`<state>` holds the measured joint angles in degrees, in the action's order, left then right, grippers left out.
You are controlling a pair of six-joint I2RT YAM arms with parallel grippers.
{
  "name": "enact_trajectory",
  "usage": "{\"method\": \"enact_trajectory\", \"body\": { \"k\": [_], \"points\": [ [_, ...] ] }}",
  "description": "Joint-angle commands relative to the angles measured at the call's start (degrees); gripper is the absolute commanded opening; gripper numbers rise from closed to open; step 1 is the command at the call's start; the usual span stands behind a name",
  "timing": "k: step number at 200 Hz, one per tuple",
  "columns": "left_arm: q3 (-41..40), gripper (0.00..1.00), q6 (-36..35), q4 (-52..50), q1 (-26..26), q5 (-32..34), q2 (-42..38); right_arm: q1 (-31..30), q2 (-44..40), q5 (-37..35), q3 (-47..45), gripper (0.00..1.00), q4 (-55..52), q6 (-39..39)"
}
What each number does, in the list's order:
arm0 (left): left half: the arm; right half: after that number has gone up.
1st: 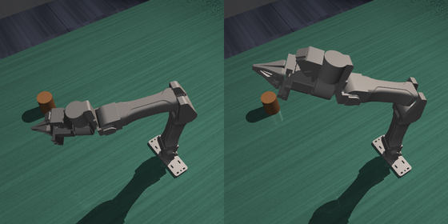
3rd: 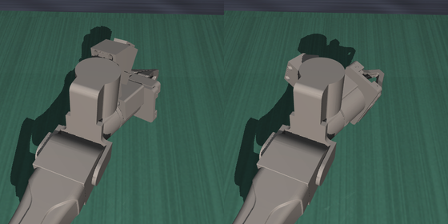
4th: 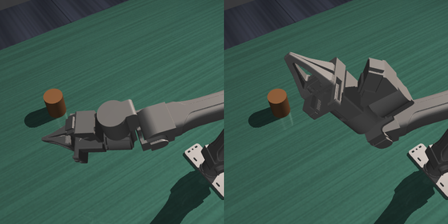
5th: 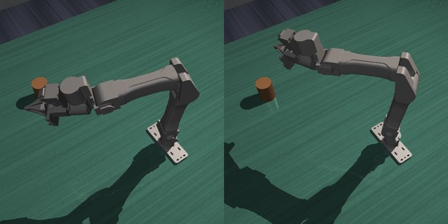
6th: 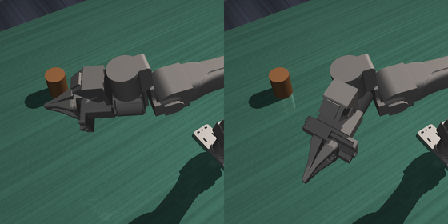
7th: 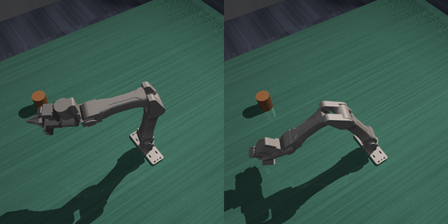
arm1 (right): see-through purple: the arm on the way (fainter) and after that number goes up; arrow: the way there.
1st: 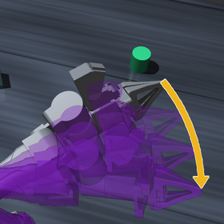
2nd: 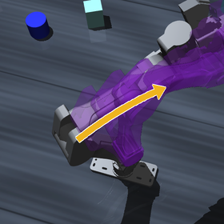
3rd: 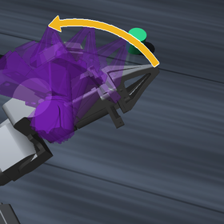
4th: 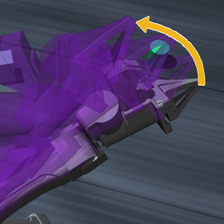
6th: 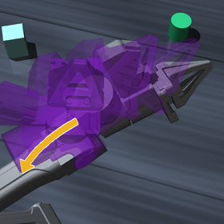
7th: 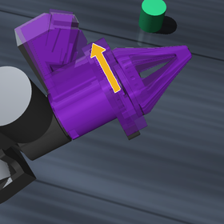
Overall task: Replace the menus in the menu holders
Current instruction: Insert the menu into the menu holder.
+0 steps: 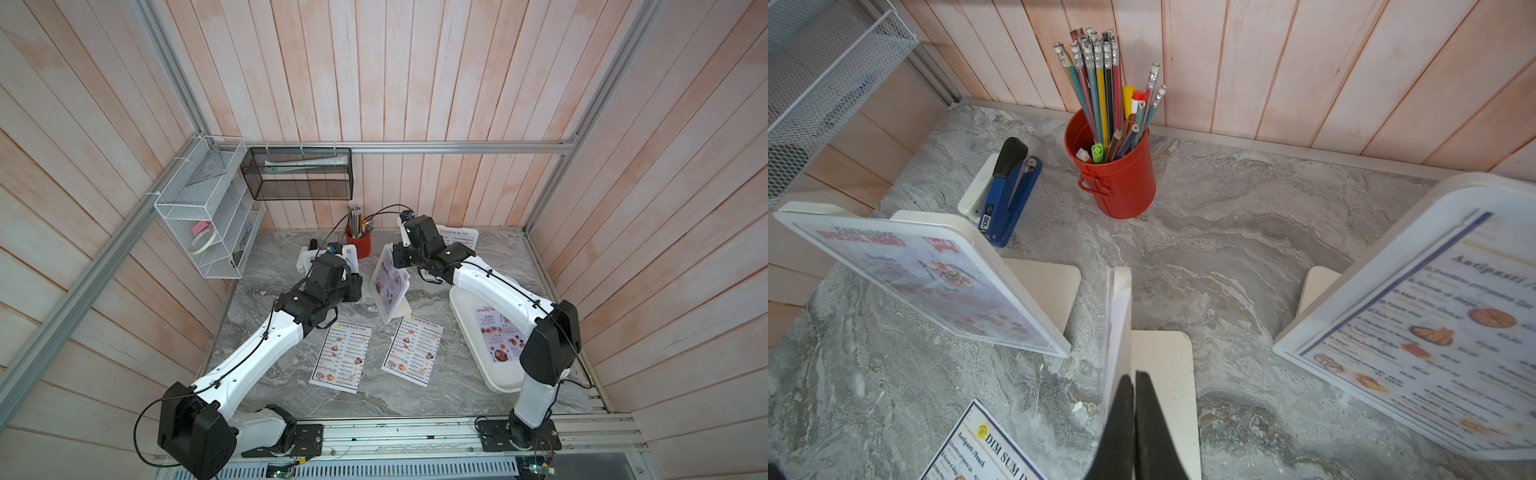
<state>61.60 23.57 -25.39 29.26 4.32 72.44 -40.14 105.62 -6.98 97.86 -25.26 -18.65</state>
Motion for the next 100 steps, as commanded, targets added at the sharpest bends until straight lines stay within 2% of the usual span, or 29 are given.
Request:
{"method": "enact_trajectory", "body": {
  "k": [1, 71, 100],
  "points": [
    [-0.08, 0.53, -0.89, -1.00, -0.32, -0.19, -1.12, -0.47, 1.66, 0.18, -0.01, 0.07, 1.38, -0.54],
    [-0.17, 0.53, -1.38, -0.98, -0.25, -0.10, -1.08, -0.57, 3.98, 0.42, 1.55, 0.07, 0.82, -0.02],
    [-0.18, 0.53, -1.18, -0.92, -0.31, -0.44, -1.07, -0.55, 3.72, 0.01, 0.84, 0.14, 0.82, 0.12]
  ]
}}
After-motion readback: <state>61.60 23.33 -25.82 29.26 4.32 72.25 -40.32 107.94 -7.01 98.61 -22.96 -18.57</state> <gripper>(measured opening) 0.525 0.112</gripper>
